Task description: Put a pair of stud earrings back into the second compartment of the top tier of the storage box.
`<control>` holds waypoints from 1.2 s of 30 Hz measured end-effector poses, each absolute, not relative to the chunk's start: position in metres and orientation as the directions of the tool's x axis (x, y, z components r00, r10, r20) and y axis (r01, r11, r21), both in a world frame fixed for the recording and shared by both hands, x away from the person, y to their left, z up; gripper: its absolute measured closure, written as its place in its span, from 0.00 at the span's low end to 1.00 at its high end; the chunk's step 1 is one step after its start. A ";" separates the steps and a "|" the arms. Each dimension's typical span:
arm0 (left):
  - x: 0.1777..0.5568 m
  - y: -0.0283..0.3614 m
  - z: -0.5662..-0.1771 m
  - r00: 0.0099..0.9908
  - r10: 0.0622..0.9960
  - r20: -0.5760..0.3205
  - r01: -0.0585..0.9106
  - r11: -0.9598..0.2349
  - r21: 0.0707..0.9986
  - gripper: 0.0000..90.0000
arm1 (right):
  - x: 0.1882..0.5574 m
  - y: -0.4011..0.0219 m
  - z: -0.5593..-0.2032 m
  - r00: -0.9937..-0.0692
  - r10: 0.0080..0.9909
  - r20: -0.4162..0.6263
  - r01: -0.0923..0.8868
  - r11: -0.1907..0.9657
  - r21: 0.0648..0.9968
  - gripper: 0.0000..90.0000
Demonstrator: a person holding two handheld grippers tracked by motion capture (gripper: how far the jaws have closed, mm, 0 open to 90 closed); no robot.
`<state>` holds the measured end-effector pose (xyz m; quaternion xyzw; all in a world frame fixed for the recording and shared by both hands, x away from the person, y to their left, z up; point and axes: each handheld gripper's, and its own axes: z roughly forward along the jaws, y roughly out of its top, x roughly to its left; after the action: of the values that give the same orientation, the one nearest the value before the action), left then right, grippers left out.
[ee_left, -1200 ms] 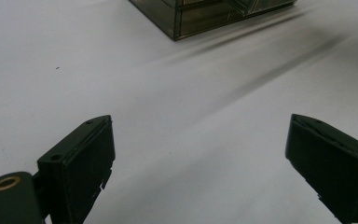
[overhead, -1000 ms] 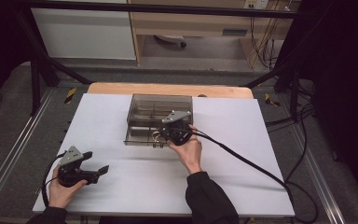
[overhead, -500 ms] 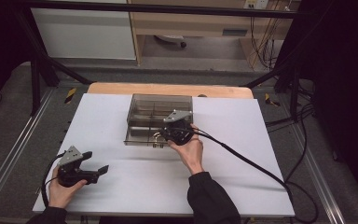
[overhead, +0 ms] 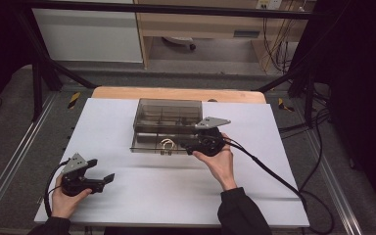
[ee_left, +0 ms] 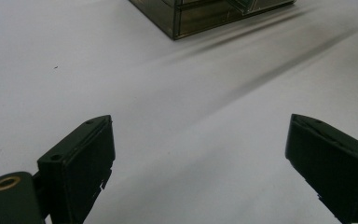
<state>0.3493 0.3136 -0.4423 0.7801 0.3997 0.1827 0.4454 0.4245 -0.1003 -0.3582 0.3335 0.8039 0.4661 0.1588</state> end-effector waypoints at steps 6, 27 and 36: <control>0.349 0.314 -0.442 0.614 0.787 -0.069 0.461 -0.286 0.840 0.09 | 0.412 -0.124 -0.358 -0.718 0.692 0.078 0.384 0.300 0.873 0.21; 0.349 0.312 -0.443 0.618 0.783 -0.067 0.465 -0.296 0.835 0.09 | 0.378 -0.213 -0.386 -0.652 0.741 0.162 0.446 0.203 0.871 0.02; 0.349 0.311 -0.443 0.623 0.780 -0.065 0.467 -0.304 0.830 0.09 | 0.364 -0.247 -0.418 -0.623 0.761 0.182 0.486 0.194 0.852 0.01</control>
<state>0.3493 0.3114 -0.4434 0.7874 0.3960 0.1785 0.4374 0.3641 -0.2472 -0.4179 0.4105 0.7596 0.4841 0.1420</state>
